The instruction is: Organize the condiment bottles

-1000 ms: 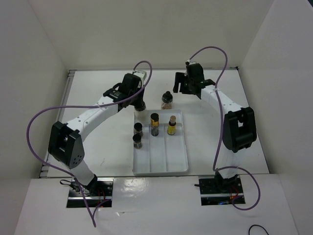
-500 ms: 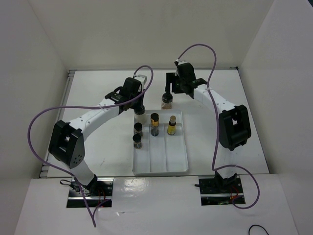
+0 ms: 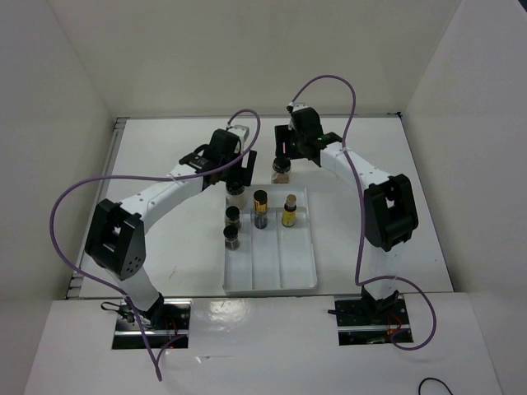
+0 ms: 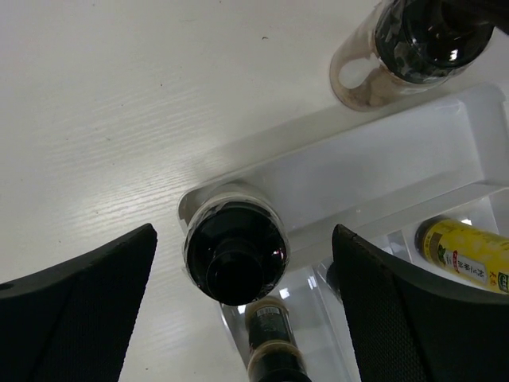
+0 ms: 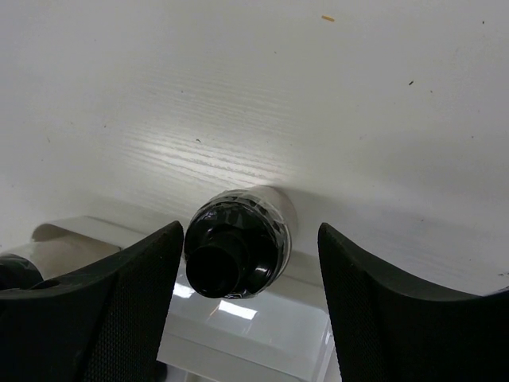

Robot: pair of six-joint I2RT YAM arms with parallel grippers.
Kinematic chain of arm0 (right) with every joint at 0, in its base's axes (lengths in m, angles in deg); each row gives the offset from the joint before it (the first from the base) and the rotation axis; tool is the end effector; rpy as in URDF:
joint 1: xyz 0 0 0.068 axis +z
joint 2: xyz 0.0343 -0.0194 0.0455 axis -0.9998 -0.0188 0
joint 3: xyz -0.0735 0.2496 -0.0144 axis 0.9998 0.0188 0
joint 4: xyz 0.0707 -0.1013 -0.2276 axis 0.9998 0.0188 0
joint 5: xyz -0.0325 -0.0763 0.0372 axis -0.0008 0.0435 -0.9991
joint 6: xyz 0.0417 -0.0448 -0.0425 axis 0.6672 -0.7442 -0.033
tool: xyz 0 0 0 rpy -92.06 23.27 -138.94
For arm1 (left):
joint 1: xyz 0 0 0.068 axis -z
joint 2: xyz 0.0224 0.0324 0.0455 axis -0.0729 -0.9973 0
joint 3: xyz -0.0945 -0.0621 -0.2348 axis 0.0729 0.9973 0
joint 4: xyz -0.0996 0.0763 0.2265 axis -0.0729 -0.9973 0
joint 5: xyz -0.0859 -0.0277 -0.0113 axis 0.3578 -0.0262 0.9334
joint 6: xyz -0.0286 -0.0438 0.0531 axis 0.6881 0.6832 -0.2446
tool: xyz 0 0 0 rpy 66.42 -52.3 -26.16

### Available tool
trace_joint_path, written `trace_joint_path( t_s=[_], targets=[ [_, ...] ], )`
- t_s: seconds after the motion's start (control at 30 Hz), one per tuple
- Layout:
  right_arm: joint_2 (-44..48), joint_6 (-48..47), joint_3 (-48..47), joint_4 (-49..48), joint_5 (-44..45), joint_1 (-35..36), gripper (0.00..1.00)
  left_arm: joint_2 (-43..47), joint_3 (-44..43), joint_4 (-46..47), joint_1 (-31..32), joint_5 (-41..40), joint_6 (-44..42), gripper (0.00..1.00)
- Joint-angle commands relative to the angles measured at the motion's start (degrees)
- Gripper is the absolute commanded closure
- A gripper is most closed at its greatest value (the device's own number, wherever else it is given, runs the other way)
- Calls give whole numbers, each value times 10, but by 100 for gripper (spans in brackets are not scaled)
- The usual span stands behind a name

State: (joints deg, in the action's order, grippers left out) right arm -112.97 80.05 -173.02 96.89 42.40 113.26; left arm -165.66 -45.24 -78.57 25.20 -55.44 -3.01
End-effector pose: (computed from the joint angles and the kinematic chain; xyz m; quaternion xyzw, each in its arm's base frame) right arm 0.4187 0.1874 0.2389 -0.0934 0.8990 0.1201 0.4108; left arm 0.3543 -0.1888 0.2516 0.0697 0.9018 -0.1032 0.4139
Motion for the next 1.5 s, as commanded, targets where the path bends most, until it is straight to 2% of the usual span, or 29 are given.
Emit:
trace_joint_path(
  t_s=[0.0, 0.07, 0.27, 0.47, 0.57, 0.7, 0.83, 1.03, 1.07, 1.17, 1.2, 1.3, 1.47],
  targets=[
    [0, -14, -29, -5, 13, 12, 27, -2, -45, 0, 1, -7, -1, 3],
    [0, -14, -23, -5, 18, 12, 27, -2, -57, -7, -5, -15, -1, 1],
    [0, -14, -12, -5, 13, 12, 36, 24, -89, -19, -28, -20, 5, 0],
    [-10, -14, -12, -5, 2, 12, 37, 37, -89, -30, -65, -10, 22, 0],
    [-11, -19, -6, 0, 2, 18, 37, 49, -68, -30, -72, -5, 27, 0],
    [-11, -19, 5, 0, 2, 18, 42, 68, -41, -25, -84, -5, 34, 0],
    [-11, -19, 10, 0, 2, 18, 53, 74, -35, -25, -89, -5, 40, 0],
    [-11, -25, 15, 0, 2, 23, 53, 79, -24, -25, -89, -5, 45, 0],
    [-11, -25, 15, 0, 2, 23, 55, 79, -24, -25, -89, -5, 45, 0],
    [-11, -25, 15, 0, 2, 23, 73, 84, -18, -25, -89, -5, 45, 0],
    [-11, -25, 15, 0, 2, 23, 85, 84, -18, -25, -89, -5, 45, 0],
    [-11, -25, 10, 0, 2, 23, 97, 84, -13, -20, -89, -5, 50, 0],
    [-5, -25, -18, 30, 13, 23, 100, 84, -8, -20, -89, -5, 50, 0]
  ],
)
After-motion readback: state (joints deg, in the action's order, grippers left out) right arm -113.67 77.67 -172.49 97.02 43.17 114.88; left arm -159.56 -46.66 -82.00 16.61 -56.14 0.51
